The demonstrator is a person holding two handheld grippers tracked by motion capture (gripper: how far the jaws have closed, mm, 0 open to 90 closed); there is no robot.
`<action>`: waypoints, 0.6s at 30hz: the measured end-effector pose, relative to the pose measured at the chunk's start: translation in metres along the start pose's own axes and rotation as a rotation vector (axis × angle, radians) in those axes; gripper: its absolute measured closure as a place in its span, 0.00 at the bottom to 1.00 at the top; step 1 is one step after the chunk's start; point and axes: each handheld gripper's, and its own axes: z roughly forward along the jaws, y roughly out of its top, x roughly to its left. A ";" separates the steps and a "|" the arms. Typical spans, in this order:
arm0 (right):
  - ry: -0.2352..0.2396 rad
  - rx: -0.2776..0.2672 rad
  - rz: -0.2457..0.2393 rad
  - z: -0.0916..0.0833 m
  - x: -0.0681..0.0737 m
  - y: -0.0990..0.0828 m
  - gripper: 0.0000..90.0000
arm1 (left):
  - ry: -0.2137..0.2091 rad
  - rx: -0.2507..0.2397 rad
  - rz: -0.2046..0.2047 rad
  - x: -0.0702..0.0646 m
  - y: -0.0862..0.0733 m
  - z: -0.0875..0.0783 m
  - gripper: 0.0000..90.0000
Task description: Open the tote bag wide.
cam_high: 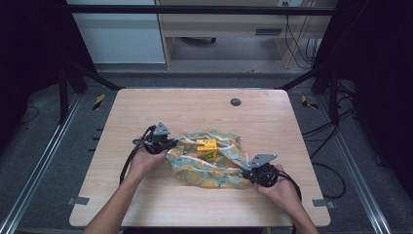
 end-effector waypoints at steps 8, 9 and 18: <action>0.012 -0.002 0.021 0.002 -0.003 -0.004 1.00 | 0.002 0.003 -0.012 0.000 -0.003 0.001 1.00; 0.012 -0.002 0.021 0.002 -0.003 -0.004 1.00 | 0.002 0.003 -0.012 0.000 -0.003 0.001 1.00; 0.008 -0.011 0.020 0.002 -0.005 -0.005 1.00 | 0.009 0.003 -0.018 -0.001 -0.010 0.003 1.00</action>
